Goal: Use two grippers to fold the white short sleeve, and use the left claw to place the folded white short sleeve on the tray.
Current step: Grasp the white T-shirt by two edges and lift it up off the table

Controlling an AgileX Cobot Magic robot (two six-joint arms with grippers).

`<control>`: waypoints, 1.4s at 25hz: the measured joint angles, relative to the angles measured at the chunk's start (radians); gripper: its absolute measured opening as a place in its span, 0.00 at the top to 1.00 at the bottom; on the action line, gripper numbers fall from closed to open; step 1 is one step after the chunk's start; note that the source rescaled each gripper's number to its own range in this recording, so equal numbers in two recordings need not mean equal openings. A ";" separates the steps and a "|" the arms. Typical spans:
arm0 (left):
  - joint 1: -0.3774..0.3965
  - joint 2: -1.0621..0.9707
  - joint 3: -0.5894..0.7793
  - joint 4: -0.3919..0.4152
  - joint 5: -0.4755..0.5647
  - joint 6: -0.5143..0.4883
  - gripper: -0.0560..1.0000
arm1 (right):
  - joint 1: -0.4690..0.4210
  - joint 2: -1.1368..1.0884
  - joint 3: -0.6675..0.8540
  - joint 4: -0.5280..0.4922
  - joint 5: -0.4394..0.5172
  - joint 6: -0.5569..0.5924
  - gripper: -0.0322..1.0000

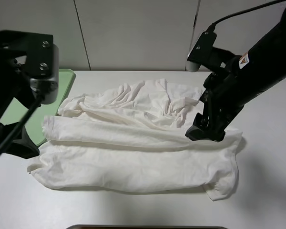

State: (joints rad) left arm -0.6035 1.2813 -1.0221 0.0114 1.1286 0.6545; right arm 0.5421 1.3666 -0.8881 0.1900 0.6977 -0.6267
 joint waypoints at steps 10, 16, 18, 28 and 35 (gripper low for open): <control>0.034 0.156 0.000 0.037 -0.108 0.139 0.08 | 0.000 0.085 0.000 -0.212 0.002 -0.130 0.00; 0.129 0.231 0.000 0.037 -0.181 0.335 0.08 | 0.000 0.122 0.016 -0.190 0.000 -0.259 0.00; 0.169 0.256 0.000 0.038 -0.204 0.387 0.08 | 0.000 0.146 0.027 -0.190 0.004 -0.299 0.00; 0.212 0.384 0.000 0.032 -0.368 0.489 0.08 | 0.000 0.259 0.029 -0.281 -0.062 -0.311 0.00; 0.212 0.504 0.000 0.042 -0.448 0.513 0.08 | 0.000 0.318 0.029 -0.285 -0.100 -0.284 0.00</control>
State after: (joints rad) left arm -0.3914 1.7852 -1.0222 0.0531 0.6810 1.1676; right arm 0.5421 1.6846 -0.8593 -0.0948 0.5973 -0.9103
